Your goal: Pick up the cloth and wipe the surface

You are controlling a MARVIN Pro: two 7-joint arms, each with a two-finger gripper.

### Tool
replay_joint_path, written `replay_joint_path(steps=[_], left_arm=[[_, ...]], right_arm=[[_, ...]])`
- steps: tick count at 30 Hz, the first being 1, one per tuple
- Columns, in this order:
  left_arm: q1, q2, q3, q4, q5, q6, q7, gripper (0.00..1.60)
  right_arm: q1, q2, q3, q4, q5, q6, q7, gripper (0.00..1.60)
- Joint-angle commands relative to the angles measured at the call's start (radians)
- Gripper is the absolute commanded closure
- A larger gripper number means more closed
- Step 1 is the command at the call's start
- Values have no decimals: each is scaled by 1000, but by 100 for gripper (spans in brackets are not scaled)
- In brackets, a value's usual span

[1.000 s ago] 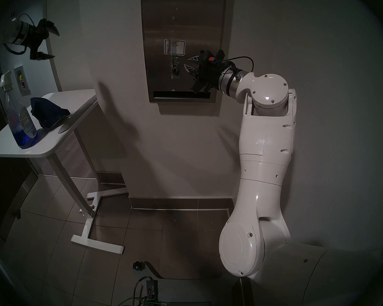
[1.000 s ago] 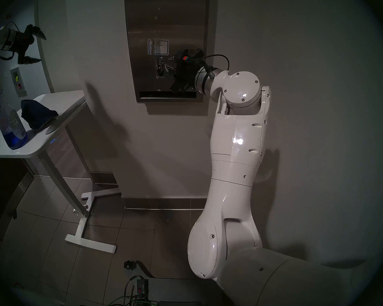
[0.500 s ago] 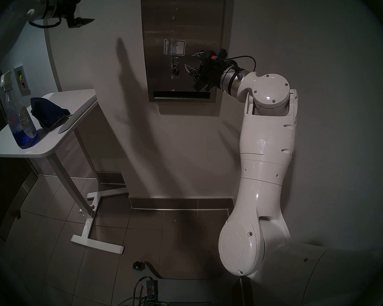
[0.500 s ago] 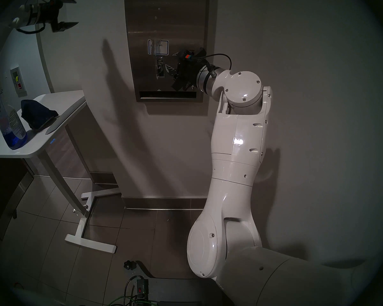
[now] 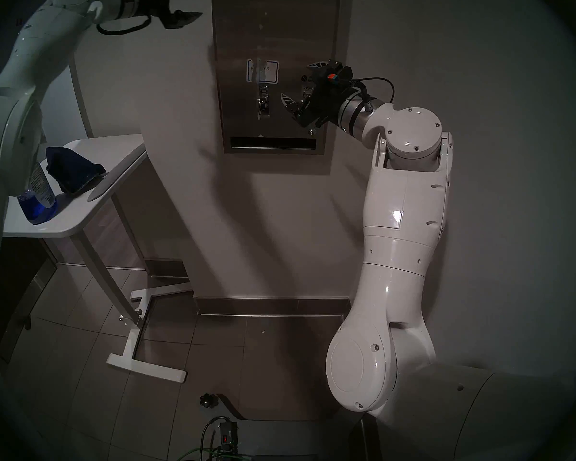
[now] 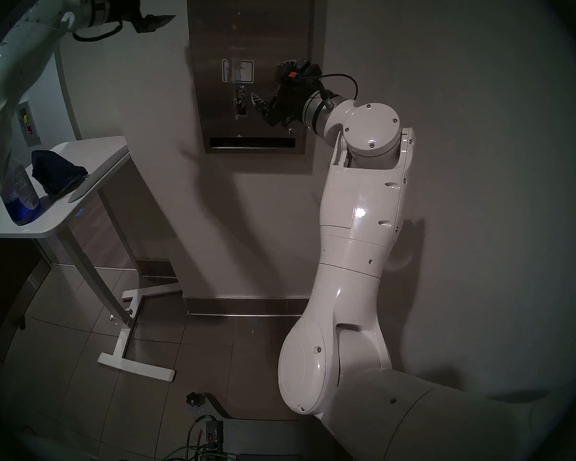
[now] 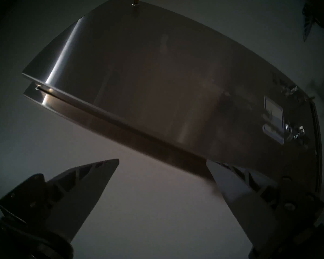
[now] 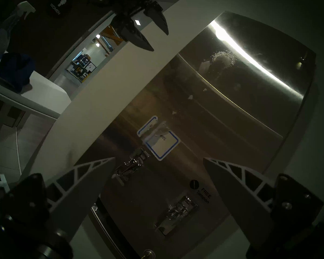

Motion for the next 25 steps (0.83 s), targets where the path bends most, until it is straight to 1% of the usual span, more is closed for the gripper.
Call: replay_joint_path(steps=[1,8,13,25], left_arm=[[26,-78,-47,-3,-63,47,34,0],[93,-111,-72,7,-95,96,44,0],[123,-121,-92,5,-116,109,53,0],[175,-134,-168,-9,-195,129,78,0]], right_arm=[[38,-14,11,-32,5,1,-46,0],[40,-20,31,-35,5,10,-70,0],[40,-24,41,-36,4,15,-84,0],[41,-39,61,-37,4,22,-125,0]])
